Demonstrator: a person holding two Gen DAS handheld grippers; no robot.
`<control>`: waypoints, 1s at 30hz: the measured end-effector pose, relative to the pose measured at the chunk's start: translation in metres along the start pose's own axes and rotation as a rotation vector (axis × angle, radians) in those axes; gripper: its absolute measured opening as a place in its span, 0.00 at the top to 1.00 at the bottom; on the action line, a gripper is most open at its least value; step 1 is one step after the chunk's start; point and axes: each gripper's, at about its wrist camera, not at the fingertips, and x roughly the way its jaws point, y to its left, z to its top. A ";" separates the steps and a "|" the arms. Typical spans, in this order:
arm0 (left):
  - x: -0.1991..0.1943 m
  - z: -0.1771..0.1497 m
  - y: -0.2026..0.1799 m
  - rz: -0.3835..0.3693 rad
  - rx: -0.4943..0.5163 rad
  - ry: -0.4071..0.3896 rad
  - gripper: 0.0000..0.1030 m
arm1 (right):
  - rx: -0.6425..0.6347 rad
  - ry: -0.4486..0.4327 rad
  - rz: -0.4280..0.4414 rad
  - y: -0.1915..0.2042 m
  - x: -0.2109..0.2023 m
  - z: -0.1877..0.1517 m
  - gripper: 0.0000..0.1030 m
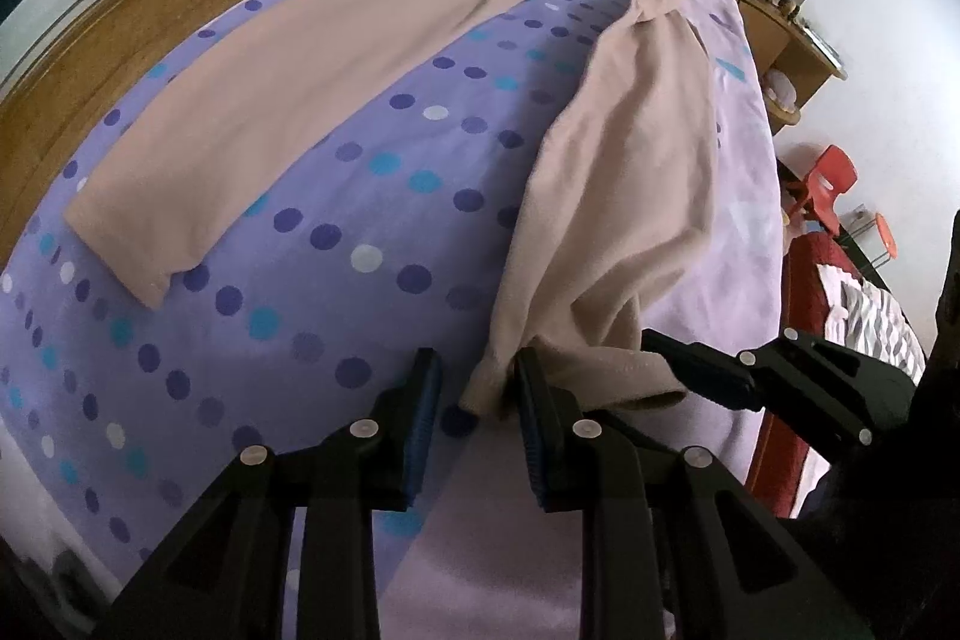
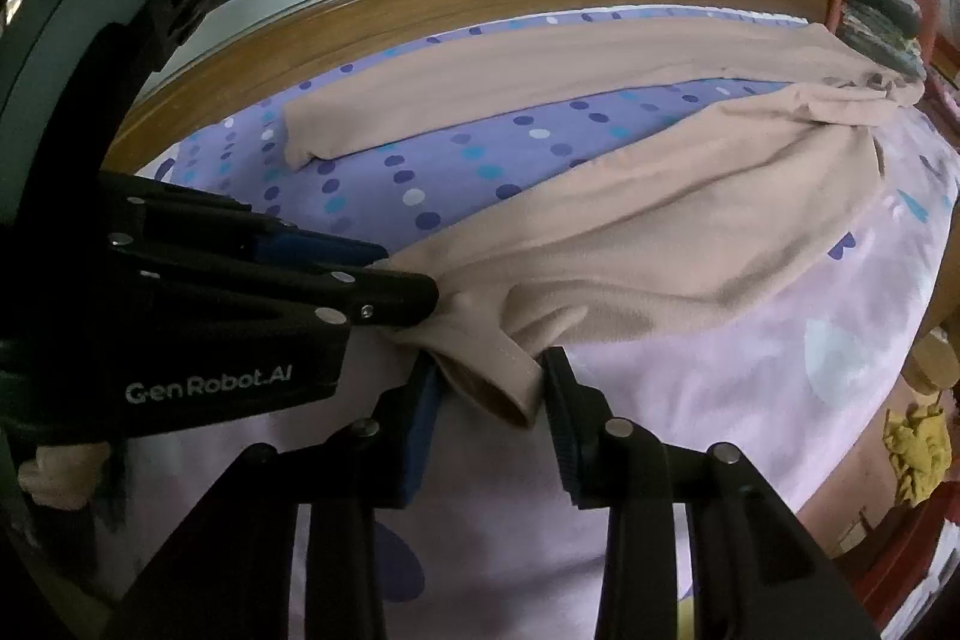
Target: Fold clothes
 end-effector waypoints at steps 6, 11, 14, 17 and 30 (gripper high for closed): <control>0.000 0.005 0.028 -0.041 0.095 0.013 0.76 | 0.020 -0.004 -0.010 0.001 -0.001 -0.002 0.73; -0.006 -0.002 0.028 -0.070 0.098 -0.001 0.85 | 0.040 -0.010 0.003 -0.002 -0.002 -0.003 0.90; -0.007 -0.003 0.024 -0.088 0.106 -0.006 0.89 | 0.050 -0.014 0.005 -0.003 -0.004 -0.003 0.92; -0.017 -0.002 0.023 -0.113 0.105 -0.032 0.93 | 0.065 -0.034 0.008 -0.005 -0.012 -0.001 0.94; -0.137 0.003 -0.010 -0.312 0.204 -0.294 0.93 | 0.179 -0.287 0.025 -0.018 -0.160 0.020 0.94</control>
